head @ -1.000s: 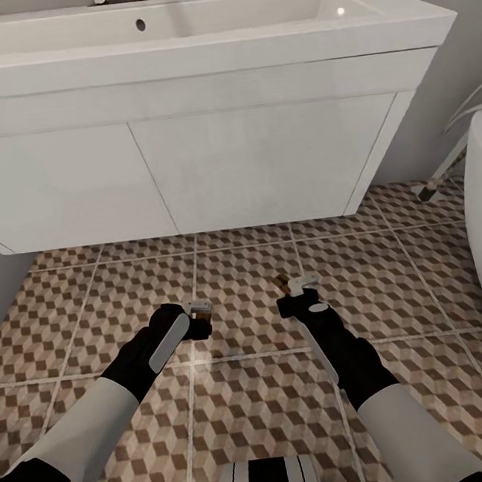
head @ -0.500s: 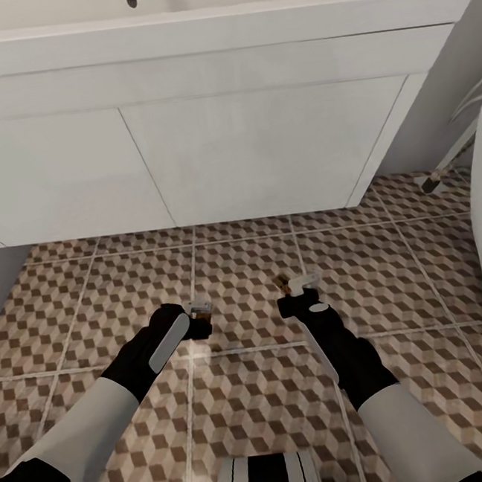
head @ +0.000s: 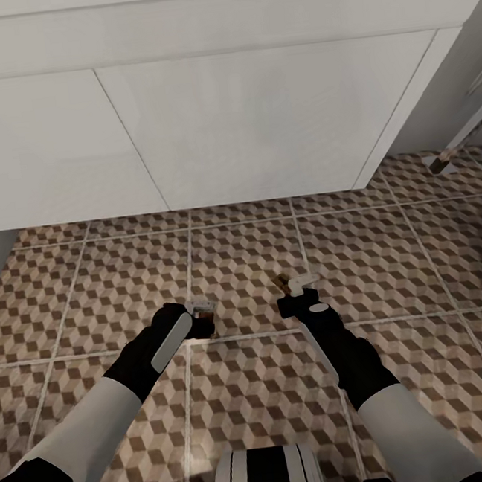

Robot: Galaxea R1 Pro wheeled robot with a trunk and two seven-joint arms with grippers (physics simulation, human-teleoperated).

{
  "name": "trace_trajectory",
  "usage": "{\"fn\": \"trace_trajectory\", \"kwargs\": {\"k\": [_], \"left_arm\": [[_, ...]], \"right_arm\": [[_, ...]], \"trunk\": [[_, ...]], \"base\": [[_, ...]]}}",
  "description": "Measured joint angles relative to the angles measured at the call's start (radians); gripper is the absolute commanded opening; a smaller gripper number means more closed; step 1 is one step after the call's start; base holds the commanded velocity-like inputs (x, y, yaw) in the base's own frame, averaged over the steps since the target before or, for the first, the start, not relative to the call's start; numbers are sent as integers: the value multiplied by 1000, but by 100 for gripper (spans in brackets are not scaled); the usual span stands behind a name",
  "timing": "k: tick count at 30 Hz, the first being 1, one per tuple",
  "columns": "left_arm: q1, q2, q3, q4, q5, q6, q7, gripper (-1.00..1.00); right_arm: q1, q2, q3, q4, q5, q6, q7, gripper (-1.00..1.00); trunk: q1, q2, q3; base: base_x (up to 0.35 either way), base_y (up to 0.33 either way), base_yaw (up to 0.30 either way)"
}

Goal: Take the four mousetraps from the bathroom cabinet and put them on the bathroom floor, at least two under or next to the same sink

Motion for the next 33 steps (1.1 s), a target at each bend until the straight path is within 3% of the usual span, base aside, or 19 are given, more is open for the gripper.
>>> {"fn": "trace_trajectory", "kwargs": {"k": [9,12,16,19,23,26,30,33], "left_arm": [[0,0,0,-22,0,0,1,-100],[0,2,-1,-41,-2,-1,7,-100],[0,2,3,-89,-5,-11,50,-100],[0,0,7,-125,-12,-39,68,-100],[-3,-3,10,-138,-41,-101,74,-100],[-7,-17,12,-130,-83,-145,72,-100],[-17,-36,16,-81,-140,-166,62,-100],[-56,-40,35,-25,-157,-173,21,-100]], "right_arm": [[0,-1,0,0,1,-5,-1,-100],[0,-1,1,5,2,-57,0,-100],[0,1,0,9,8,-186,-7,-100],[0,1,-2,9,22,-213,-6,-100],[0,3,-3,10,40,-223,-5,-100],[0,4,-3,10,59,-226,-5,-100],[-1,5,-3,14,78,-227,-5,-100],[-3,5,-3,24,83,-227,-6,-100]], "trunk": [[1,-1,-18],[1,-1,-20],[1,-1,-21],[1,-1,-21],[1,-1,-21],[1,-1,-21],[1,-1,-21],[1,-1,-21]], "base": [[0,0,0],[0,0,0],[0,0,0],[0,0,0],[0,0,0],[0,0,0],[0,0,0],[0,0,0]]}}
